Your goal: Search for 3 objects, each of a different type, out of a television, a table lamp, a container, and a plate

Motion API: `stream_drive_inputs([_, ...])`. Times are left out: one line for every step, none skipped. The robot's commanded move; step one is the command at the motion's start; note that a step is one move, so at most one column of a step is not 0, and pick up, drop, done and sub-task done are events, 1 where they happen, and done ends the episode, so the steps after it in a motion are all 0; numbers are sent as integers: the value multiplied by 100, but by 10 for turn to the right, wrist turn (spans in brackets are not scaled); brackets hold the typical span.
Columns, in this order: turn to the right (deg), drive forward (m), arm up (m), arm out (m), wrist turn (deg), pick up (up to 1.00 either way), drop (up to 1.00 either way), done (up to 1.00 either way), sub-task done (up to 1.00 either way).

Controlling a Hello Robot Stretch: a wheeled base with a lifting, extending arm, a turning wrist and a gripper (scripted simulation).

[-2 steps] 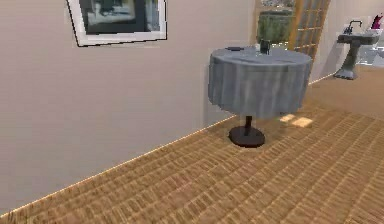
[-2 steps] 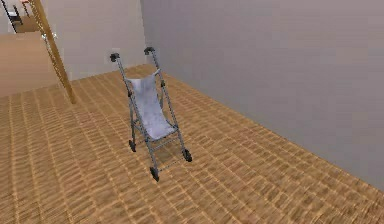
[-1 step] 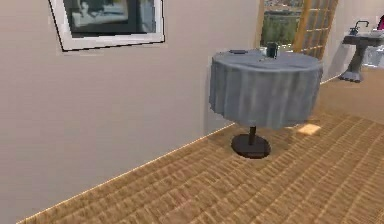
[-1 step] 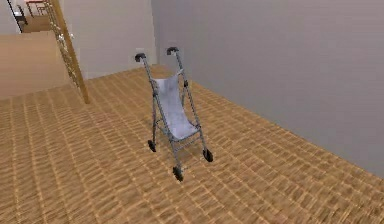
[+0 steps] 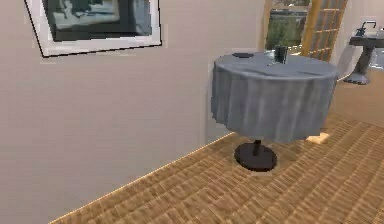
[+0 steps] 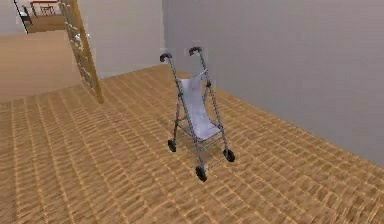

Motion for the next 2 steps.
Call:
stream_drive_inputs([210, 0, 0, 0, 0, 0, 0, 0, 0])
stream_drive_inputs([0, 100, 0, 0, 0, 0, 0, 0, 0])
